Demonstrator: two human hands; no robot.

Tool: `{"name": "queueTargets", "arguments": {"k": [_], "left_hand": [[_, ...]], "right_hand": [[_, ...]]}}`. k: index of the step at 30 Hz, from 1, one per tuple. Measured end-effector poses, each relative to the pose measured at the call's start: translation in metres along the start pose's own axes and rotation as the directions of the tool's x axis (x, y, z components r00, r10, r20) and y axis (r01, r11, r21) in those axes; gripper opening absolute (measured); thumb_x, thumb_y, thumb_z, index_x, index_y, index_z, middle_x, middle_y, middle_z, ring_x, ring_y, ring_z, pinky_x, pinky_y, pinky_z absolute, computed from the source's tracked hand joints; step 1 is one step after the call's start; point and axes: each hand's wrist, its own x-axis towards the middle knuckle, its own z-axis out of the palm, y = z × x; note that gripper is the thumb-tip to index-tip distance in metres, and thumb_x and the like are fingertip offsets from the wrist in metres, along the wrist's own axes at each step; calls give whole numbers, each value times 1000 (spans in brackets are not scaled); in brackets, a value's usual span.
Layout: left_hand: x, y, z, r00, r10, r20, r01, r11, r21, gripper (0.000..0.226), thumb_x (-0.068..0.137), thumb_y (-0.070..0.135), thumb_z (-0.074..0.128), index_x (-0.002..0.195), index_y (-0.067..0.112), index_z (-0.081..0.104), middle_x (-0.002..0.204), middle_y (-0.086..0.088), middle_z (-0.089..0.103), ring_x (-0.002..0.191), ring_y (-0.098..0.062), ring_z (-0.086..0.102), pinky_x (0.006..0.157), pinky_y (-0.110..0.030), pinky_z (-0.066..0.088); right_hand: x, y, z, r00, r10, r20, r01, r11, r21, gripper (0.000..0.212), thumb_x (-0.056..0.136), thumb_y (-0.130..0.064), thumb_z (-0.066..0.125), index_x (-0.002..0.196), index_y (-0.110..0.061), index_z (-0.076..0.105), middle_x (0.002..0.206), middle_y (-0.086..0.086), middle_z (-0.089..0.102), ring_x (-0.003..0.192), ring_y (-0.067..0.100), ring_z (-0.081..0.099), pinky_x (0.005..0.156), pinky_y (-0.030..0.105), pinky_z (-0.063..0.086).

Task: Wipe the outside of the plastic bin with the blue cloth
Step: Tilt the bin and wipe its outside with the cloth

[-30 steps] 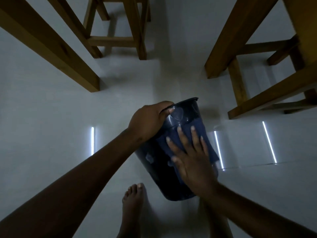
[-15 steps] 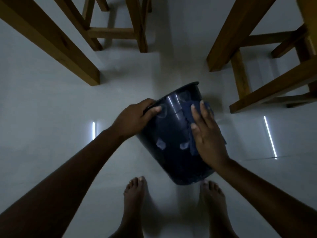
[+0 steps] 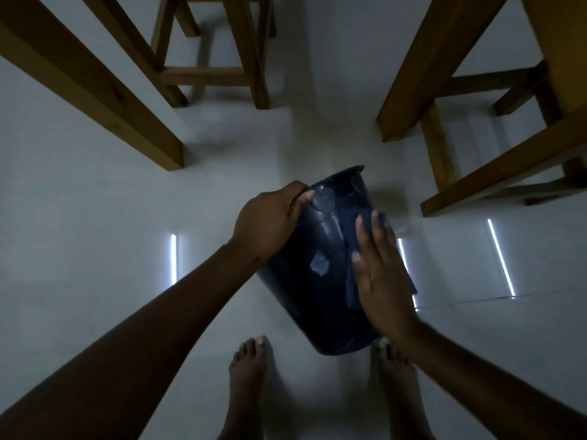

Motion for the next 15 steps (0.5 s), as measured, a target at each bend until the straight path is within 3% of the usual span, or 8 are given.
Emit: {"name": "queueTargets", "arguments": {"k": [3, 5, 8, 10, 12, 15], "left_hand": [[-4, -2, 4, 1000, 10, -11, -10, 1000, 9, 32, 100, 49, 30, 104, 30, 56, 94, -2, 73, 85, -29, 67, 65, -28, 42], [-3, -1, 4, 1000, 11, -26, -11, 1000, -3, 32, 100, 48, 31, 103, 30, 57, 94, -3, 73, 85, -29, 67, 67, -30, 46], [2, 6, 0, 1000, -3, -14, 3, 1000, -18, 37, 100, 50, 29, 101, 27, 57, 90, -4, 72, 81, -29, 66, 70, -33, 50], [5, 10, -1, 1000, -21, 11, 21, 1000, -13, 39, 99, 52, 27, 100, 26, 57, 89, -3, 72, 80, -27, 66, 73, -36, 53], [5, 6, -4, 996, -35, 77, 41, 997, -72, 37, 98, 53, 32, 100, 28, 58, 90, 0, 72, 81, -22, 67, 75, -34, 53], [-6, -17, -13, 957, -56, 283, 148, 937, -317, 25, 96, 49, 44, 111, 31, 54, 101, 5, 70, 88, -11, 67, 73, -27, 52]], "right_hand": [[-24, -11, 12, 968, -228, 104, 246, 944, -219, 55, 100, -48, 6, 153, -33, 5, 163, 4, 4, 149, 33, 2, 115, 58, 20], [1, -9, 7, 943, -319, 92, 332, 915, -231, 53, 100, -47, 6, 152, -36, 6, 163, 2, 4, 149, 32, 0, 116, 56, 18], [25, -4, -7, 995, -103, -15, 102, 994, -38, 56, 99, -50, 7, 152, -32, 6, 163, 1, 6, 149, 25, 3, 116, 54, 25], [14, -6, -4, 999, -14, -34, 13, 1000, -26, 56, 100, -49, 6, 153, -32, 3, 163, 0, 4, 149, 22, 1, 115, 54, 26], [-4, -9, 2, 996, -84, -1, 84, 991, -101, 56, 100, -48, 5, 153, -29, 4, 163, 5, 6, 150, 27, 2, 116, 55, 24], [-2, 3, 2, 981, -193, 20, 194, 975, -110, 55, 101, -47, 8, 153, -31, 5, 163, 4, 5, 150, 26, 1, 116, 53, 24]]}}
